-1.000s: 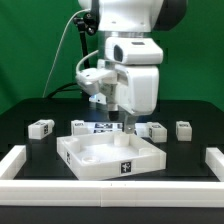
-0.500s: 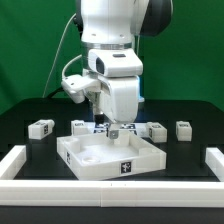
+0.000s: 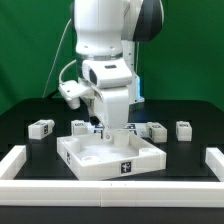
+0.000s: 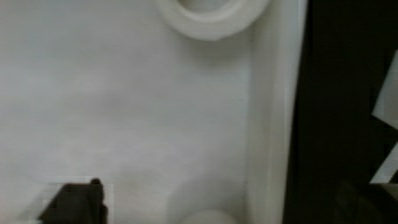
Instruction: Assemble one leg
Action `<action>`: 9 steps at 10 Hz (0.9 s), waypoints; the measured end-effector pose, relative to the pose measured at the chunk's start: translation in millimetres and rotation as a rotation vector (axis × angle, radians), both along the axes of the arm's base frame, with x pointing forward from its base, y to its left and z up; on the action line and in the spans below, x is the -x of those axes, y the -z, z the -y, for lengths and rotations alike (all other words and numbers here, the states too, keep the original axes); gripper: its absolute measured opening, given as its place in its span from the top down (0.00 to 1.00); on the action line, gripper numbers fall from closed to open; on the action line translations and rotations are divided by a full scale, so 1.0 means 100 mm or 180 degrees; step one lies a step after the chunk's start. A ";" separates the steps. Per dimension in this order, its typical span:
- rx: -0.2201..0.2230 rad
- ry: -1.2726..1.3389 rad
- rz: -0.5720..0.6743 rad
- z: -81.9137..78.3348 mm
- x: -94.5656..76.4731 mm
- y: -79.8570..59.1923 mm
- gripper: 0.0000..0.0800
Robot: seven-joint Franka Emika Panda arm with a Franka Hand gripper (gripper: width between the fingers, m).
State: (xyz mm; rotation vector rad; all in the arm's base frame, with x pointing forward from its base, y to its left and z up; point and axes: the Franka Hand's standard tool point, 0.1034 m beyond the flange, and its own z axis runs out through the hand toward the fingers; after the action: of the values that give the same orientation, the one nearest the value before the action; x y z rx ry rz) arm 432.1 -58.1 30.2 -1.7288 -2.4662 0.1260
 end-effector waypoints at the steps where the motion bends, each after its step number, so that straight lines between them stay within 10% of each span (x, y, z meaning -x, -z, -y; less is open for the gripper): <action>1: -0.0020 0.0008 -0.0067 -0.01 0.07 0.10 0.19; 6: -0.0031 0.0015 -0.0144 0.00 0.13 0.19 0.21; 8: -0.0032 0.0016 -0.0145 0.00 0.13 0.19 0.65; 9: -0.0032 0.0016 -0.0146 0.00 0.13 0.19 0.65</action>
Offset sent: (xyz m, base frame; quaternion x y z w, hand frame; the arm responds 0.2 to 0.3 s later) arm 0.0028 -0.0007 -0.0017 0.0047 -0.0027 -0.0091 0.9999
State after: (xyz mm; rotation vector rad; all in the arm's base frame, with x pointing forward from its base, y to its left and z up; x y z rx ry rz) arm 418.9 -58.4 11.3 -1.7085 -2.4260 0.1509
